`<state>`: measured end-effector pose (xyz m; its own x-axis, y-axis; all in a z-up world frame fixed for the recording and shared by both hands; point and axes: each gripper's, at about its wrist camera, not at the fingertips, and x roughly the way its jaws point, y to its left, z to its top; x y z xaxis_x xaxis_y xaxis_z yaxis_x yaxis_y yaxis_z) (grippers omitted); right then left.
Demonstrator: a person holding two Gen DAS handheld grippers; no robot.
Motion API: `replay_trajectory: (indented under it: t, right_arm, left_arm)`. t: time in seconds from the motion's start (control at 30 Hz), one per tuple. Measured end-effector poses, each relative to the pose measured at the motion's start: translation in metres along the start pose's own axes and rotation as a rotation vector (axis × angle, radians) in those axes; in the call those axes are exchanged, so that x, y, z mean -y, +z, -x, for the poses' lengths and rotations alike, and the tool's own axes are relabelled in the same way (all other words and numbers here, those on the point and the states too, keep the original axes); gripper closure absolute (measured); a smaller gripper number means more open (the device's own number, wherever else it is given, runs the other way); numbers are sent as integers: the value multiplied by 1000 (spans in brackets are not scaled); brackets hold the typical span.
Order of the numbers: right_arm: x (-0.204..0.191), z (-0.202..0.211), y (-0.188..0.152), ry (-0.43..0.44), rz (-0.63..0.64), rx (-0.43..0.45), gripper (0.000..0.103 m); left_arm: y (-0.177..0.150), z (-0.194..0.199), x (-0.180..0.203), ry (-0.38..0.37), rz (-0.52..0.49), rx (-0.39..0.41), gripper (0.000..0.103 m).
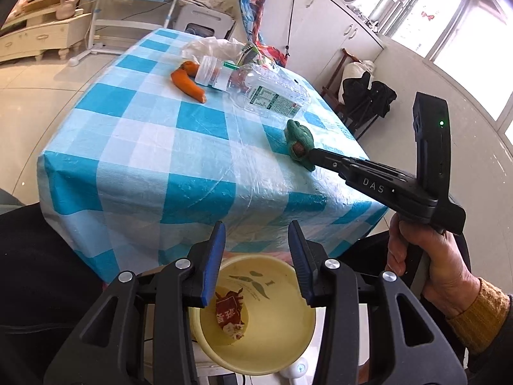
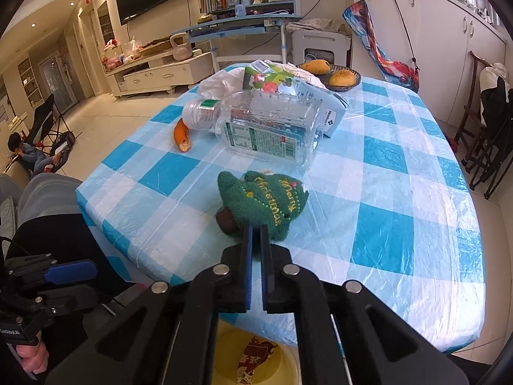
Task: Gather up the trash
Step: 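Lift the green plush toy with the right gripper toward the yellow basin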
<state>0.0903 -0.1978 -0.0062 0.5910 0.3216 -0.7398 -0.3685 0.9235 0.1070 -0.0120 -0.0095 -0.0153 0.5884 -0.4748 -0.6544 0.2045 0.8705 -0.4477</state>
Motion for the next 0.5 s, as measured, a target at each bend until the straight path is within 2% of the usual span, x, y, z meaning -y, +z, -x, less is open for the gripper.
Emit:
replay_trajectory:
  t: [0.07,0.1,0.13,0.17,0.2,0.23,0.27,0.33,0.4,0.5]
  right_arm:
    - [-2,-1,3,-12,7,-6,96]
    - [-3,-2,5,-21,7,-6,91]
    - [-3,-3,7,-24,0,-4,66]
    - [-3,-4,8,-25,-10,-1,45]
    - [-3,-5,10,-25,-15,1,45]
    - [-4,-9,11,-20,-11,-10,55]
    - [-6,-13,11,-17,-3,-23,70]
    - [-11,-20,8,-17,16,-42,78]
    - [-14,-19,4,-24,33,-25,92]
    - [-15,-15,3,-13,29,-15,93]
  left_arm:
    - [0,1,0,1,1,2,64]
    - [0,1,0,2,2,3,64]
    - [0,1,-1,2,3,4,64]
    - [0,1,-1,3,4,5,64]
    - [-1,1,-1,4,5,7,63]
    - [0,2,-1,4,6,8,63]
    - [-1,2,-1,5,7,9,63]
    - [-1,2,-2,6,10,10,63]
    - [0,2,-4,7,14,12,62]
    - [0,2,-6,8,19,14,62]
